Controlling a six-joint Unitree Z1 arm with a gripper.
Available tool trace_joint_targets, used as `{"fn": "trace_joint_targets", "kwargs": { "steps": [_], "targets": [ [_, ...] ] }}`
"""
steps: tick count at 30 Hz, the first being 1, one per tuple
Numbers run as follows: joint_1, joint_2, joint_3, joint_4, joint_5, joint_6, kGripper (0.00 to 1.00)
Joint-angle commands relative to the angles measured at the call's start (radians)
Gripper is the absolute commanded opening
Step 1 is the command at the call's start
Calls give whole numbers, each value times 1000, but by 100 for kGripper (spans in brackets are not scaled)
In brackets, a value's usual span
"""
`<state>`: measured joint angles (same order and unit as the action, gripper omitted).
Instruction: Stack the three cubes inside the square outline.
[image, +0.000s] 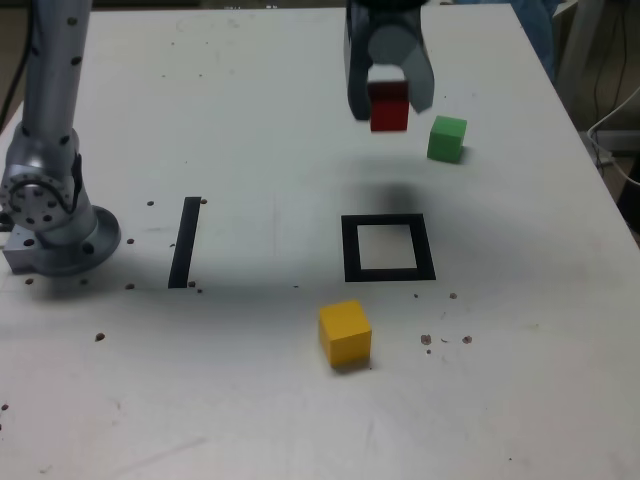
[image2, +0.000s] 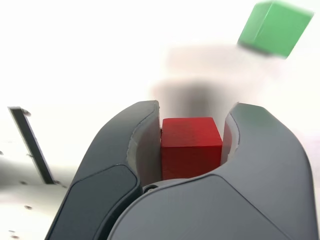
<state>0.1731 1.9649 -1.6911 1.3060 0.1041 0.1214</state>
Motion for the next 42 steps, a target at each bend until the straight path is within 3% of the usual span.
{"fn": "trace_joint_targets", "kwargs": {
  "steps": [1, 6, 12, 26, 42],
  "targets": [
    [-18, -16, 57, -38, -10, -30, 26],
    [-61, -15, 136, -107, -24, -101, 26],
    [-83, 26, 167, -133, -28, -132, 26],
    [-151, 48, 194, -165, 2, -147, 26],
    [-182, 34, 273, -256, -39, -161, 26]
  ]
}}
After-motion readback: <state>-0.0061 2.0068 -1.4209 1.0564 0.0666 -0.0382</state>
